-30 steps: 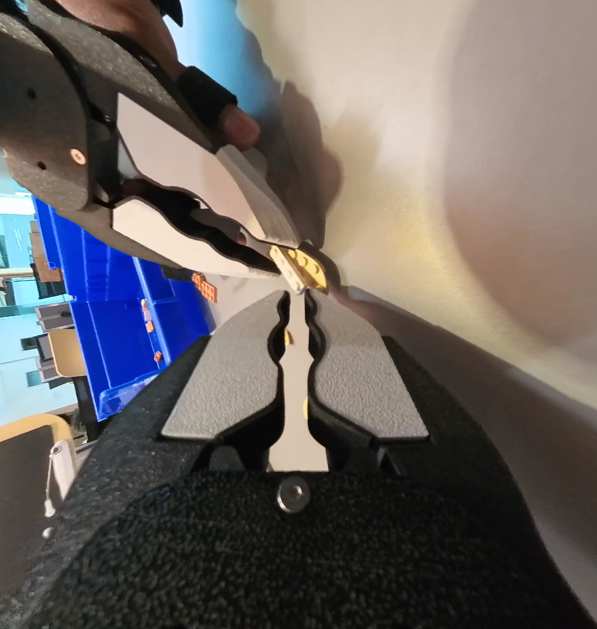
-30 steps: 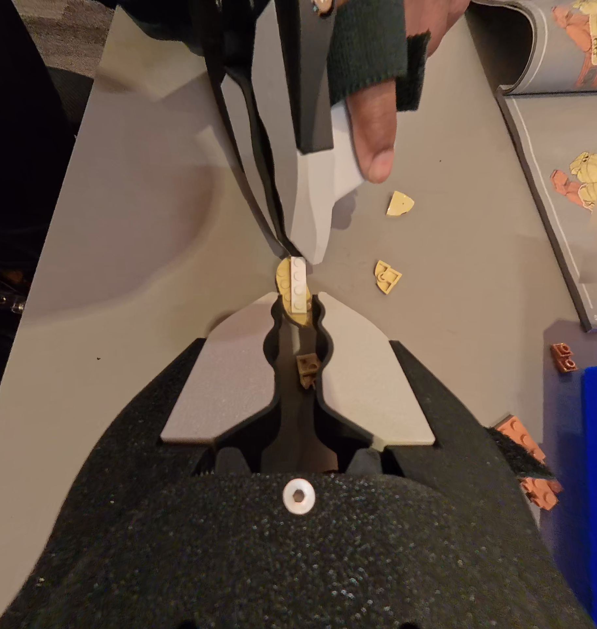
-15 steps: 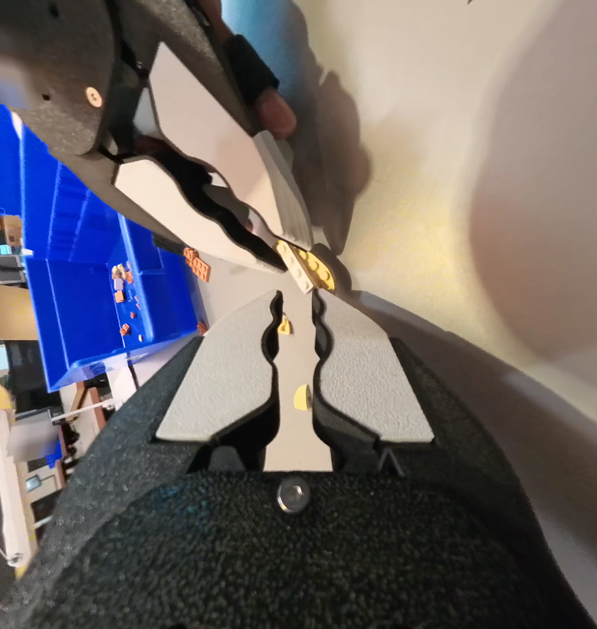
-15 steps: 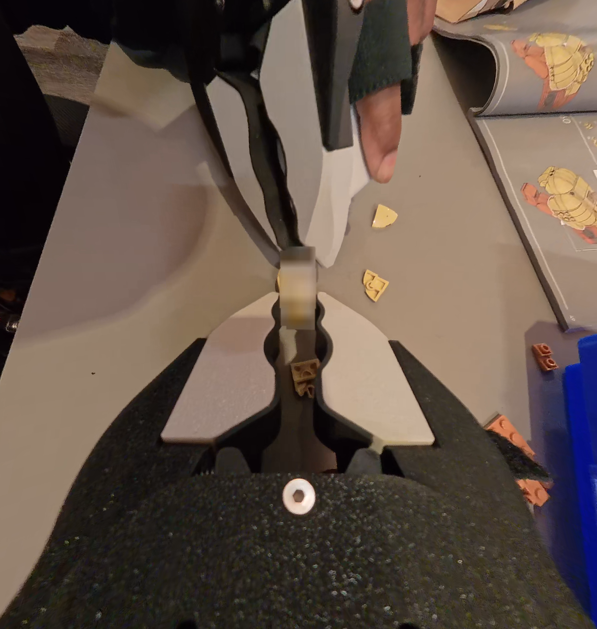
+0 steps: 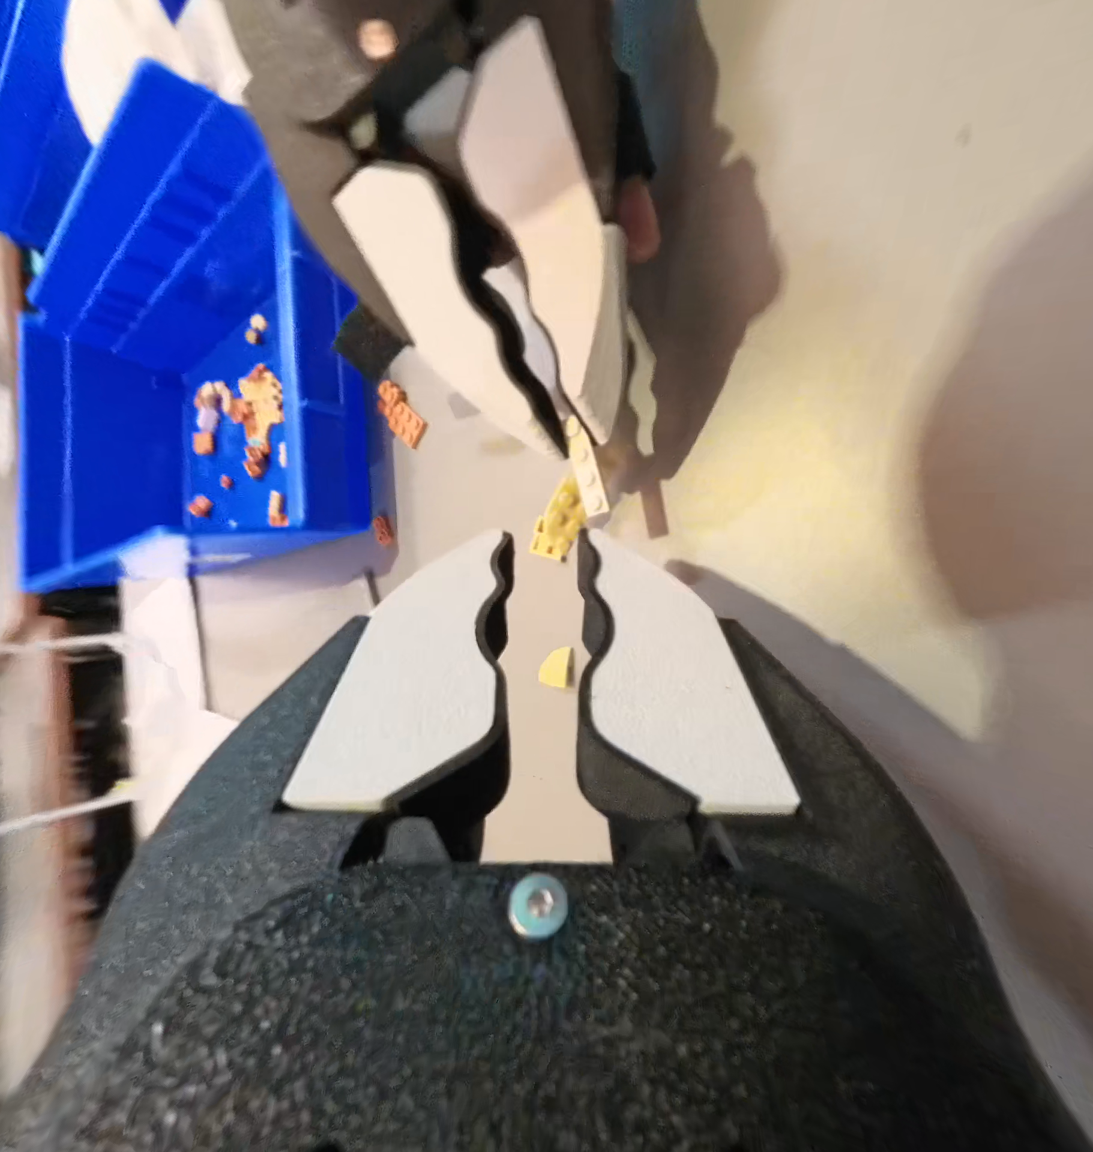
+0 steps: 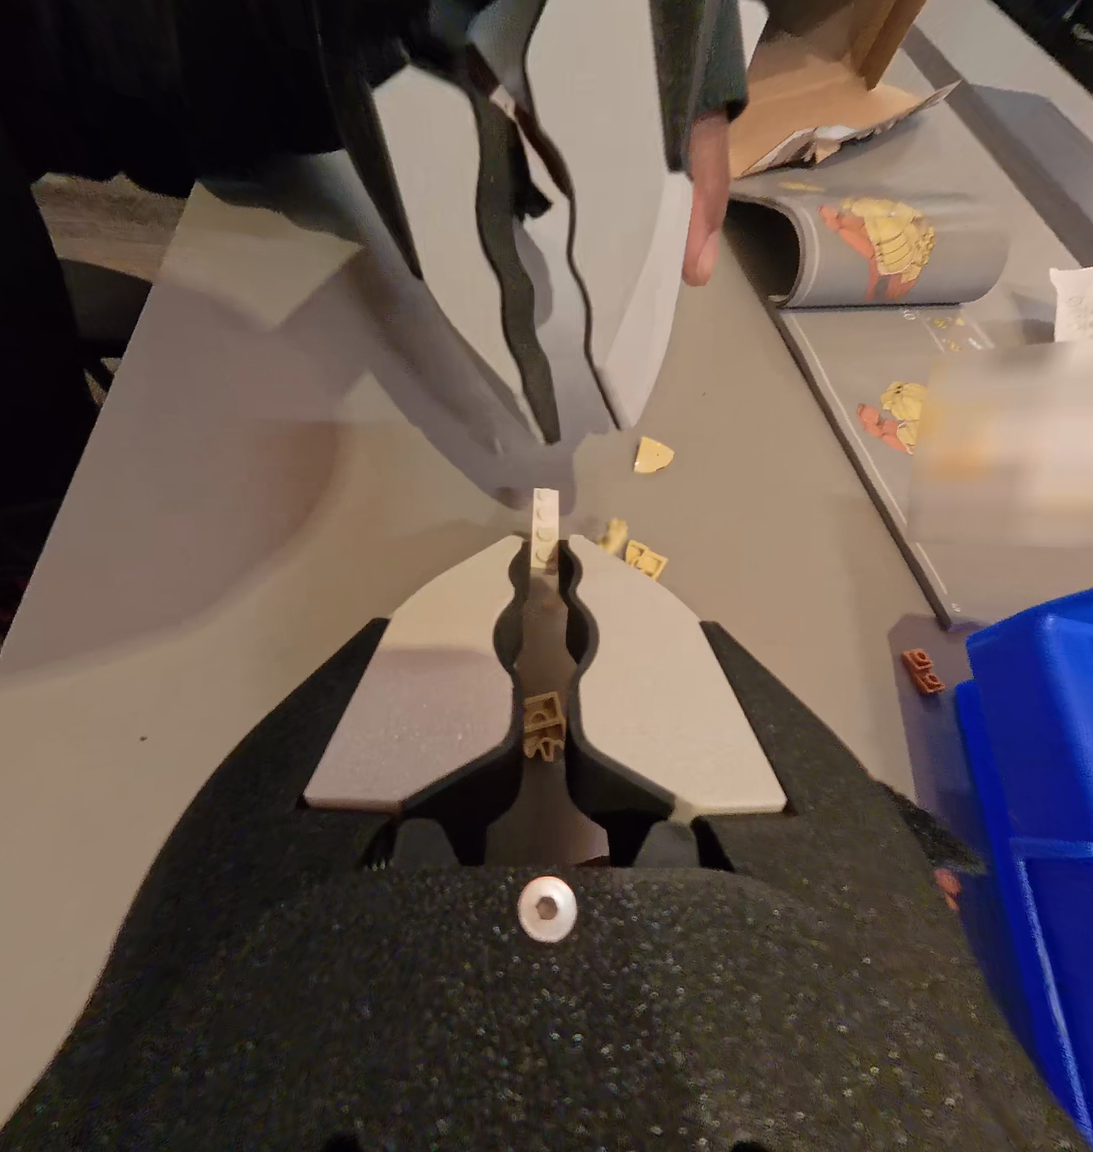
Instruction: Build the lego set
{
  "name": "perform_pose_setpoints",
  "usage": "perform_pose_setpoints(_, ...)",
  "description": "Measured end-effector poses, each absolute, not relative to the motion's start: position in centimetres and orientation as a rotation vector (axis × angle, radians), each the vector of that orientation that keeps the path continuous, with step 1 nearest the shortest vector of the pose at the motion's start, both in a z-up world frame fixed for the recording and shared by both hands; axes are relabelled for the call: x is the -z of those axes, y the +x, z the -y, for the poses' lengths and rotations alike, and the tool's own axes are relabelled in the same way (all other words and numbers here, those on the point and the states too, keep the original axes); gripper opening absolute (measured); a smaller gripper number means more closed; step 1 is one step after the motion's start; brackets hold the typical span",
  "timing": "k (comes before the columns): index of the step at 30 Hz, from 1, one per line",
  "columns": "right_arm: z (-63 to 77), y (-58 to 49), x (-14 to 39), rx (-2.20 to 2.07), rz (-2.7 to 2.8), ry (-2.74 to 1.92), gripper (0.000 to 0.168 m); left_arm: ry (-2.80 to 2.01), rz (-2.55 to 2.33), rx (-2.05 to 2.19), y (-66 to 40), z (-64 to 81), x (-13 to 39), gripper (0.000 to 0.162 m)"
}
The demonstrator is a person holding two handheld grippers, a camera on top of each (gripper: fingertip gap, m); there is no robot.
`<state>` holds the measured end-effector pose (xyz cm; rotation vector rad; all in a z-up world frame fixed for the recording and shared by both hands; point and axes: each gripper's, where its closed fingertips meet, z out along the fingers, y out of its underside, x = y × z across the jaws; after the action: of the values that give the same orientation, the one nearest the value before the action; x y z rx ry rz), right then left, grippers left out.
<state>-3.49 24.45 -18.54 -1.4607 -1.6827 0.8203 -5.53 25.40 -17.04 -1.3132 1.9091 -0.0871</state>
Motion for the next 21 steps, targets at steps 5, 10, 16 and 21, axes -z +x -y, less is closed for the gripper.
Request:
perform_pose_setpoints(5,-25.1,-3.4,18.3,-0.838,1.628,-1.487,0.008,-1.62,-1.65,0.551,-6.2,-25.4,16.3,0.02)
perform_pose_setpoints(10,-25.7,-3.1,18.5,-0.796,1.623,-1.512,0.008,-1.786,-1.514,0.613,-6.7,-26.6,17.7,0.023)
perform_pose_setpoints(16,-26.2,-3.1,18.5,-0.781,1.597,-1.545,0.008,-1.768,-1.57,0.553,-5.7,-26.4,19.0,0.024)
perform_pose_setpoints(21,-25.6,-3.3,18.1,-0.865,1.594,-1.546,0.008,-1.546,-1.685,0.452,-4.8,-25.7,19.0,0.029)
